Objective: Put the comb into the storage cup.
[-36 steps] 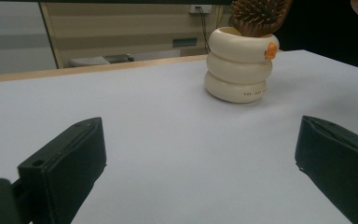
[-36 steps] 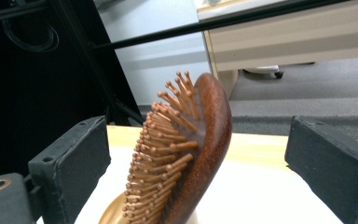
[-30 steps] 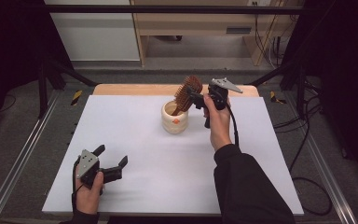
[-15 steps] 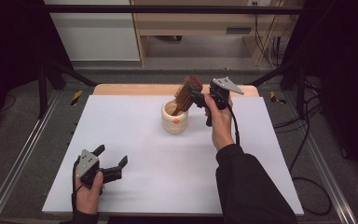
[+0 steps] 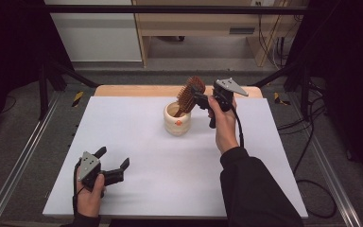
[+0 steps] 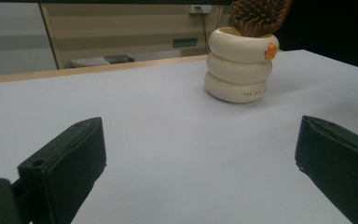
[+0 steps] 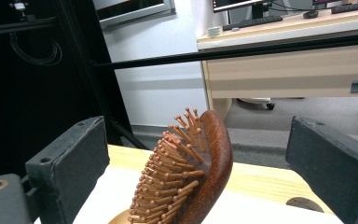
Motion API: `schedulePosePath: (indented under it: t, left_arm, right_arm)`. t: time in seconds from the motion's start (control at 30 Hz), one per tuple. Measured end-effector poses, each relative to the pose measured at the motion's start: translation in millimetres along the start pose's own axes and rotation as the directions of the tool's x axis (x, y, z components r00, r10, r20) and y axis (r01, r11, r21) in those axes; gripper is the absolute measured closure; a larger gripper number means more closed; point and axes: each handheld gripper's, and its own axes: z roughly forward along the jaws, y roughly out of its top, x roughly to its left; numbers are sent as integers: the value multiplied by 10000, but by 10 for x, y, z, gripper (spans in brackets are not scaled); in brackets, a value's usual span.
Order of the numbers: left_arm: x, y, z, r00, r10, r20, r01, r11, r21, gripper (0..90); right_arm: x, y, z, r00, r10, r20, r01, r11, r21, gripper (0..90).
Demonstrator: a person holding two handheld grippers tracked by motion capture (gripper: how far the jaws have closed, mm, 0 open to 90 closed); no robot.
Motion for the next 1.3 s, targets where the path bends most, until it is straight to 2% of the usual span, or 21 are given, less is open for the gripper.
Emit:
schedulePosePath:
  t: [0.5,0.7,1.0,1.3]
  left_arm:
    - [-1,2,-3,10000,24,-38,-24,10000,-20,18]
    - [9,4,-9,9999,-20,-98,19,10000,-72,18]
    - [6,3,-6,10000,4,-28,-4,10000,-51,18]
    - [17,0,-15,10000,-30,-31,30,10000,-64,17]
  right_arm:
    - [50,20,-43,9992,-386,74,386,9992,-66,60]
    - [70,39,-81,9970,-779,25,779,9968,-183,61]
    - [70,85,-161,9951,-989,-9,988,9947,-272,68]
    - [95,143,-299,9836,-1802,-95,1796,9827,-444,70]
